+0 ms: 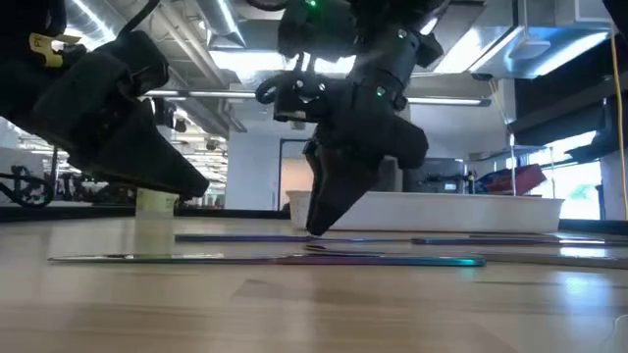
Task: Sort silverware
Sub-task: Put the blue knife on the white silverware tray
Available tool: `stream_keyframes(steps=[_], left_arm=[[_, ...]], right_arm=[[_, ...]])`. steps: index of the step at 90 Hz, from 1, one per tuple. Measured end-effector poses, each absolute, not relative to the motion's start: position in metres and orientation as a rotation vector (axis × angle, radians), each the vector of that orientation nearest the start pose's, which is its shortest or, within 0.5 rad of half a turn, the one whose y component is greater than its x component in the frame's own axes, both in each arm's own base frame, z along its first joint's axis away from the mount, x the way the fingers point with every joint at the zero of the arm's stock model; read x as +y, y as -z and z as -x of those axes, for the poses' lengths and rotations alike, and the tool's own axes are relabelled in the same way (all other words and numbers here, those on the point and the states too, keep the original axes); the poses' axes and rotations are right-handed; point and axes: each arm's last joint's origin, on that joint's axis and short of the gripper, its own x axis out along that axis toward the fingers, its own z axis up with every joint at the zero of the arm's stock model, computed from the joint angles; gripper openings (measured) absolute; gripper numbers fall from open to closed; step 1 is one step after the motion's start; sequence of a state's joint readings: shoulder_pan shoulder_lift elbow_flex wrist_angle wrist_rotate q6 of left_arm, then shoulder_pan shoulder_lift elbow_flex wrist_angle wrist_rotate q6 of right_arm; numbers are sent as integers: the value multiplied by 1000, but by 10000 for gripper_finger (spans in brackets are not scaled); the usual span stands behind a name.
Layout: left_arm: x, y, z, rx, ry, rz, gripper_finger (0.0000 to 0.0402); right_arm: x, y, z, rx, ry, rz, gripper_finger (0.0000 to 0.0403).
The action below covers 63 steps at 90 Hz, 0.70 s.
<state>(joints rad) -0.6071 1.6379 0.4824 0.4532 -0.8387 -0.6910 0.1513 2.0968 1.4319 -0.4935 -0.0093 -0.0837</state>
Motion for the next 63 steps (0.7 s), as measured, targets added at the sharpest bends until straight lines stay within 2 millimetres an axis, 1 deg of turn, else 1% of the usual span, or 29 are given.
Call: stream_keyframes(steps=[11, 34, 53, 63], left_arm=[[-129, -111, -224, 419, -384, 202, 143], [-129, -111, -224, 421, -384, 191, 143], [-129, -111, -224, 420, -384, 193, 143], [-129, -111, -224, 421, -383, 190, 143]], right_arm=[[64, -139, -415, 1166, -197, 152, 65], [66, -126, -420, 1162, -222, 113, 65], [65, -124, -420, 1173, -215, 109, 64], [65, -123, -420, 1176, -213, 111, 53]])
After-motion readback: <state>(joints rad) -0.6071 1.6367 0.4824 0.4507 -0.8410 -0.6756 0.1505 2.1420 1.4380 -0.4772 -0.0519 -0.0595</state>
